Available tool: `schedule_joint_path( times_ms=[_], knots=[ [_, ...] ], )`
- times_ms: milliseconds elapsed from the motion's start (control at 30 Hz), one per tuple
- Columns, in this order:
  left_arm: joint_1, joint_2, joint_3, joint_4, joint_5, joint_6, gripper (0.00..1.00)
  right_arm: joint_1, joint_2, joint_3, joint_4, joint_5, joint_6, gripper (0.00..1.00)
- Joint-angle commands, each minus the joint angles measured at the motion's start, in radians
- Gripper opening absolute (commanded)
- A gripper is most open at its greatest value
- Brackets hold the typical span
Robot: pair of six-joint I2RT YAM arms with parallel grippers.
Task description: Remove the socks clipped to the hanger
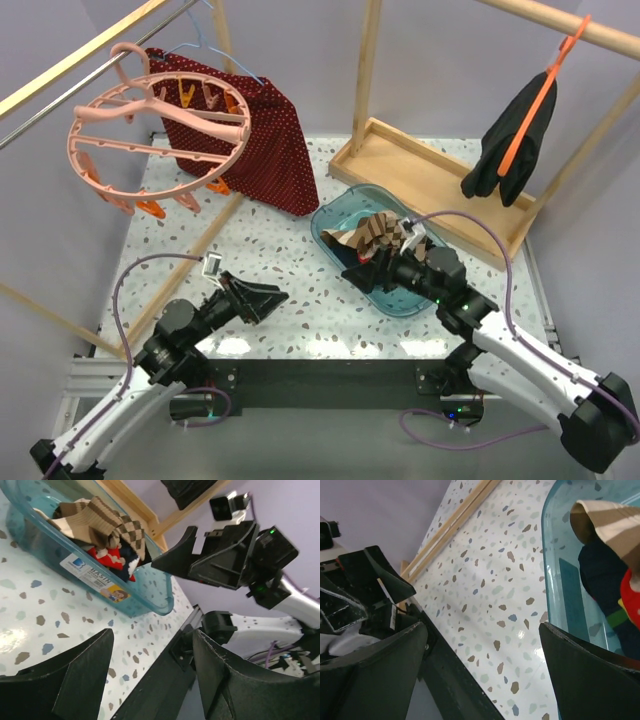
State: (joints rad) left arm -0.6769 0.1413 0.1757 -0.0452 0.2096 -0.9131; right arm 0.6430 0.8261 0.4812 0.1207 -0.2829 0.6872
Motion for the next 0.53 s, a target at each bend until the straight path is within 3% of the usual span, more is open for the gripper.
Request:
schedule_joint_path(
  times_ms=[0, 233, 500],
  knots=[
    [-0.006, -0.119, -0.157, 0.315, 0.017, -0.179, 0.69, 0.003, -0.16, -0.13, 0.114, 0.129, 0.135, 0.99],
    [-0.006, -0.27, -0.401, 0.583, 0.025, -0.366, 0.68, 0.001, -0.447, -0.286, -0.099, 0.316, 0.168, 0.99],
    [-0.006, -0.183, -0.424, 0.689, 0.105, -0.345, 0.68, 0.003, -0.666, -0.406, -0.19, 0.383, 0.236, 0.98]
  ],
)
